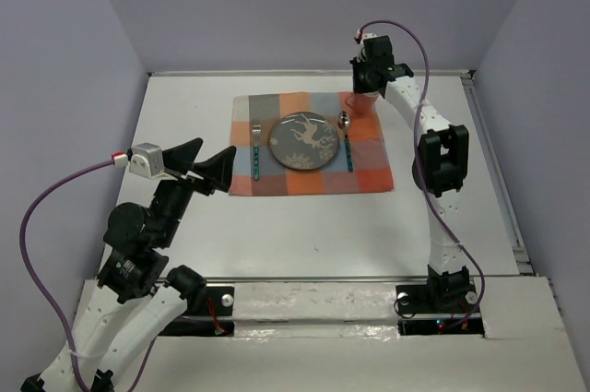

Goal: Set the dinner table for one person

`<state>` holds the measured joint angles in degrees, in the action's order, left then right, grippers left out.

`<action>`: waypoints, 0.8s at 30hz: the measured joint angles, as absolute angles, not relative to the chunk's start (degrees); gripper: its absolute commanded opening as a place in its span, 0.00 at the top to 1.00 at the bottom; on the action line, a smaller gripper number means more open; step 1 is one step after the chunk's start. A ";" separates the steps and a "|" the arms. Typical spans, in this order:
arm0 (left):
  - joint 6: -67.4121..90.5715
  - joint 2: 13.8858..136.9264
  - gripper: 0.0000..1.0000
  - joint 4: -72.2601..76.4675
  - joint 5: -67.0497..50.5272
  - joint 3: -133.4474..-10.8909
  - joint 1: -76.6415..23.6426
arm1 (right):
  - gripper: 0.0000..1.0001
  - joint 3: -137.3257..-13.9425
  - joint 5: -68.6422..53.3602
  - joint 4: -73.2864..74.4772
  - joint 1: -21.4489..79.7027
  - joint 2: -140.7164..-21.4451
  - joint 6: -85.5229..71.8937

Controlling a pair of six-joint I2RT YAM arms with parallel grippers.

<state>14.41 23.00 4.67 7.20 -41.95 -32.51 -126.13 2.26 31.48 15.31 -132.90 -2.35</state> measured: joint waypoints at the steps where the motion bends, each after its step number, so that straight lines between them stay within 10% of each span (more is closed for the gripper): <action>1: 14.41 23.05 0.01 4.67 7.20 -41.95 -32.51 | 1.00 -126.34 2.31 31.51 15.44 -133.05 -2.28; 14: 14.41 23.14 0.01 4.71 7.22 -41.95 -32.14 | 1.00 -130.47 3.14 31.03 16.23 -137.80 -0.97; 19: 14.41 23.16 0.01 4.71 7.22 -41.95 -32.14 | 0.58 -130.80 3.57 31.05 16.23 -138.06 -0.89; 24: 14.39 23.16 0.01 4.71 7.22 -41.95 -32.12 | 0.38 -130.89 4.10 30.11 16.23 -138.06 -2.04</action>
<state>14.39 23.16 4.71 7.22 -41.95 -32.12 -130.89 4.10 30.11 16.23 -138.06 -2.04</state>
